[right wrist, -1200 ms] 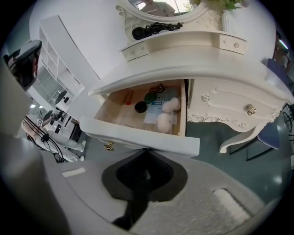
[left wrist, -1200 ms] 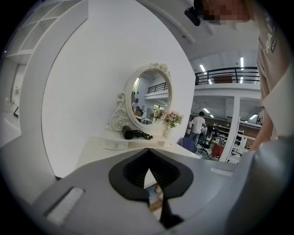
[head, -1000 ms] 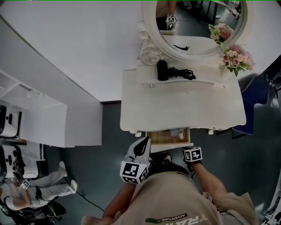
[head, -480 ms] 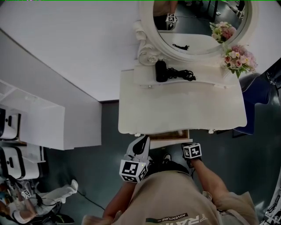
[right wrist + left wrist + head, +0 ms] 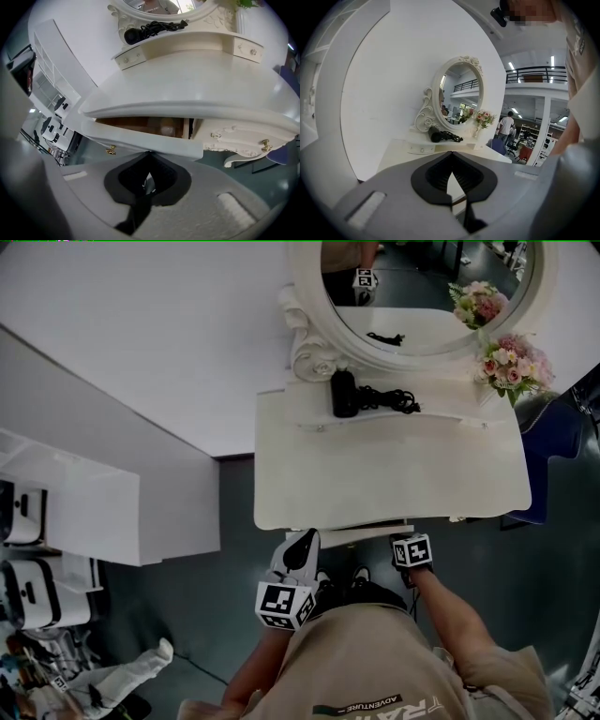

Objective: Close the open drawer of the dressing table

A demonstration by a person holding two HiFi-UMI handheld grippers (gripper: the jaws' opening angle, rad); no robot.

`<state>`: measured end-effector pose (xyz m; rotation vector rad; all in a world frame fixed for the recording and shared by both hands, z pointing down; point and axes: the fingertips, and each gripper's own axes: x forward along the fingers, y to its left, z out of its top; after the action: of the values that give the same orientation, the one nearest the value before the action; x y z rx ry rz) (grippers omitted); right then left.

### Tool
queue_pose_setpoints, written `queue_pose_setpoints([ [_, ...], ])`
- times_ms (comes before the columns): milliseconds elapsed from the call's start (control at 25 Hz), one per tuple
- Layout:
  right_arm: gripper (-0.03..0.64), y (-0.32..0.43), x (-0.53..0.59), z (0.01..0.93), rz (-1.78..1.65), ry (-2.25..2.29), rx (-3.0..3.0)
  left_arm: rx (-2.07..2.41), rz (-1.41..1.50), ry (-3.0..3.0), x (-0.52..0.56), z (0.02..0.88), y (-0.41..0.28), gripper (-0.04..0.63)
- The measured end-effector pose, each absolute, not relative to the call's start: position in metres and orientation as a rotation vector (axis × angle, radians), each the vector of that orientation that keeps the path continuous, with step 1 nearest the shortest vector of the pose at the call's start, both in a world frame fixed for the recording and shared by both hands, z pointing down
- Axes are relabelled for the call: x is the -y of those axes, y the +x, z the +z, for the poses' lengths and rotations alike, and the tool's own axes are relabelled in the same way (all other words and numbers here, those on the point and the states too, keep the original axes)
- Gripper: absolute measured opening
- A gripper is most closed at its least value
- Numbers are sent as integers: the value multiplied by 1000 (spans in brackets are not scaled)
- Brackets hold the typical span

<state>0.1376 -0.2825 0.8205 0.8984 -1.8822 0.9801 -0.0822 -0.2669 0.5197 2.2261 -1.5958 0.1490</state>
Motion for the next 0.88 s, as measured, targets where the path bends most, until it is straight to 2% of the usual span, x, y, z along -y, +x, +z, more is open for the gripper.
queue_pose_setpoints([
  [880,3,121,330,816,1002,988,1992,1610,176,2196,269,517,-102,17],
])
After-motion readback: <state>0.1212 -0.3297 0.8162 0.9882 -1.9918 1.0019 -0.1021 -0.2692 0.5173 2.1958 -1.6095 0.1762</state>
